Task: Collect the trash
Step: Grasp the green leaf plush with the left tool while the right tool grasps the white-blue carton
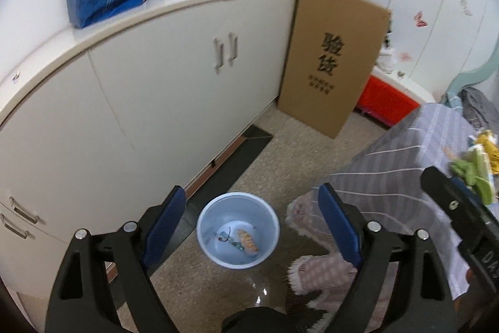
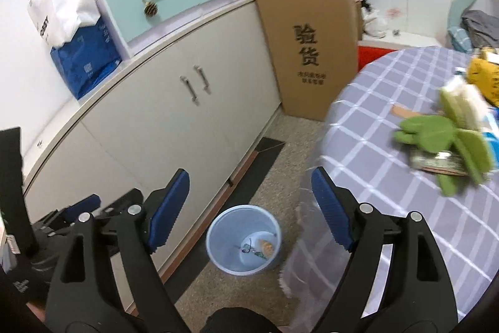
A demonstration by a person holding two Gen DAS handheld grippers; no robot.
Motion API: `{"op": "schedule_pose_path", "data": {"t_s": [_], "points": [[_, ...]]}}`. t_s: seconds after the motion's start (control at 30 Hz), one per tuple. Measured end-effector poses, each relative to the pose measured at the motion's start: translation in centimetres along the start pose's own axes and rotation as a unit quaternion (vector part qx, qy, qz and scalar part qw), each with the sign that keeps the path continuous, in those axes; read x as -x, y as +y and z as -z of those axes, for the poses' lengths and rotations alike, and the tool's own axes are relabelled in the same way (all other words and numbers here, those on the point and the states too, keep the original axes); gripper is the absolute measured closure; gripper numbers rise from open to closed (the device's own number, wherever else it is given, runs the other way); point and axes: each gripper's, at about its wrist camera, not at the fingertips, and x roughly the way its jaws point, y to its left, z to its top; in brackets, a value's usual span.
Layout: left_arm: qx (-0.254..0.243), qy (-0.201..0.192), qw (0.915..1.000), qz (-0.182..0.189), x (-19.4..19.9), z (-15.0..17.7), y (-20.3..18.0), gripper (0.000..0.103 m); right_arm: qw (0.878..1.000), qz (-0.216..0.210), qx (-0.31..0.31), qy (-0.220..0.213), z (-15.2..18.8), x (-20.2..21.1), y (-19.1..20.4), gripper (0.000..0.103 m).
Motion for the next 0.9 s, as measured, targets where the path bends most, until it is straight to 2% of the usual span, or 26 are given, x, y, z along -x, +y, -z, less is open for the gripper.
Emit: {"op": "schedule_pose_path", "data": {"t_s": [0.23,0.4,0.53,0.7,0.83,0.9], "points": [[-0.055,-0.016,0.9968,0.055,3.1,0.9,-6.8,0.018,0.998,0.041,-0.032,-0.041,0.6,5.5,-5.2,0.022],[-0.113,-0.011,0.9882,0.103,4.2,2.2,-13.3,0.018,0.991,0.085,-0.074,-0.065,1.3,9.4,-10.7,0.022],[-0.158,-0.011,0.9783,0.134,4.7,3.1,-18.4,0.018,0.984,0.111,-0.12,-0.076,2.0,11.8,-15.7,0.022],[-0.198,-0.012,0.9672,0.159,5.1,3.7,-23.4,0.018,0.978,0.13,-0.145,-0.074,2.8,13.0,-19.6,0.022],[-0.206,-0.001,0.9609,0.185,4.2,3.3,-26.0,0.019,0.974,0.135,-0.165,-0.073,3.1,13.2,-22.1,0.022],[-0.205,0.006,0.9593,0.194,3.5,3.1,-26.9,0.027,0.973,0.138,-0.171,-0.074,3.5,13.5,-23.1,0.022]]}}
